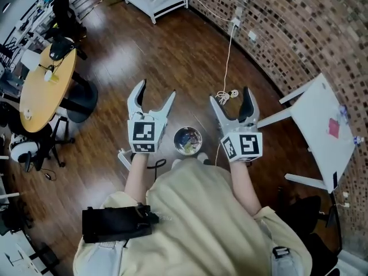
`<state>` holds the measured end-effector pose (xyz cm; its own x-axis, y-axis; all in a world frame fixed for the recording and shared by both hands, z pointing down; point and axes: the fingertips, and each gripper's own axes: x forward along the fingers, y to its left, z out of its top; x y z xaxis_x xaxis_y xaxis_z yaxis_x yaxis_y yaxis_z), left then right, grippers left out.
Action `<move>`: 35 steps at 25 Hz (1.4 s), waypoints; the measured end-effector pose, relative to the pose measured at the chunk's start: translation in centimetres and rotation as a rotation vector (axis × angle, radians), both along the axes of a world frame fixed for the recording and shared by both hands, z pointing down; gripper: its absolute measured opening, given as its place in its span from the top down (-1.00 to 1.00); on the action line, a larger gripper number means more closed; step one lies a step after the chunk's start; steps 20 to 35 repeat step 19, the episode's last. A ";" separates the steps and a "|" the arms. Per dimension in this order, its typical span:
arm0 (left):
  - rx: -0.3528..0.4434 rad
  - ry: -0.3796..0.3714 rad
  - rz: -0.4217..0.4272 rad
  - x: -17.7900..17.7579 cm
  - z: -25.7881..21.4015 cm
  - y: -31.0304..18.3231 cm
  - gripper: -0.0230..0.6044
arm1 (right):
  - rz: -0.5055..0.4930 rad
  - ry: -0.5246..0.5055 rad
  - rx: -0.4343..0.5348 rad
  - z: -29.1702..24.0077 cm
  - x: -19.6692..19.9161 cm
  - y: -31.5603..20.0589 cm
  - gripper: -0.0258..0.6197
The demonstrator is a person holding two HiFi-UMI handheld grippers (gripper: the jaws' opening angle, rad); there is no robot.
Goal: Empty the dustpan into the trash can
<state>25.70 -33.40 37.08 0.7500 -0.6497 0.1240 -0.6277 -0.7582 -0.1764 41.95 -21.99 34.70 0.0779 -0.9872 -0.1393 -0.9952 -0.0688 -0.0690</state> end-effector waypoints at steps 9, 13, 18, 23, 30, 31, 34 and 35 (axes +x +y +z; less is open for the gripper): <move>0.020 -0.014 -0.006 1.5 0.5 0.4 -0.28 | 0.038 0.033 -0.043 0.9 0.6 1.1 -0.50; 0.015 0.007 0.010 1.8 0.7 0.8 -0.27 | 0.042 0.031 -0.051 1.3 0.2 1.3 -0.50; -0.001 0.038 0.020 0.9 0.7 0.9 -0.27 | 0.030 0.029 -0.050 1.2 -1.1 1.0 -0.50; -0.004 0.040 0.022 0.7 0.8 0.9 -0.27 | 0.029 0.029 -0.051 1.1 -1.3 1.0 -0.50; -0.004 0.040 0.022 0.7 0.8 0.9 -0.27 | 0.029 0.029 -0.051 1.1 -1.3 1.0 -0.50; -0.004 0.040 0.022 0.7 0.8 0.9 -0.27 | 0.029 0.029 -0.051 1.1 -1.3 1.0 -0.50; -0.004 0.040 0.022 0.7 0.8 0.9 -0.27 | 0.029 0.029 -0.051 1.1 -1.3 1.0 -0.50; -0.004 0.040 0.022 0.7 0.8 0.9 -0.27 | 0.029 0.029 -0.051 1.1 -1.3 1.0 -0.50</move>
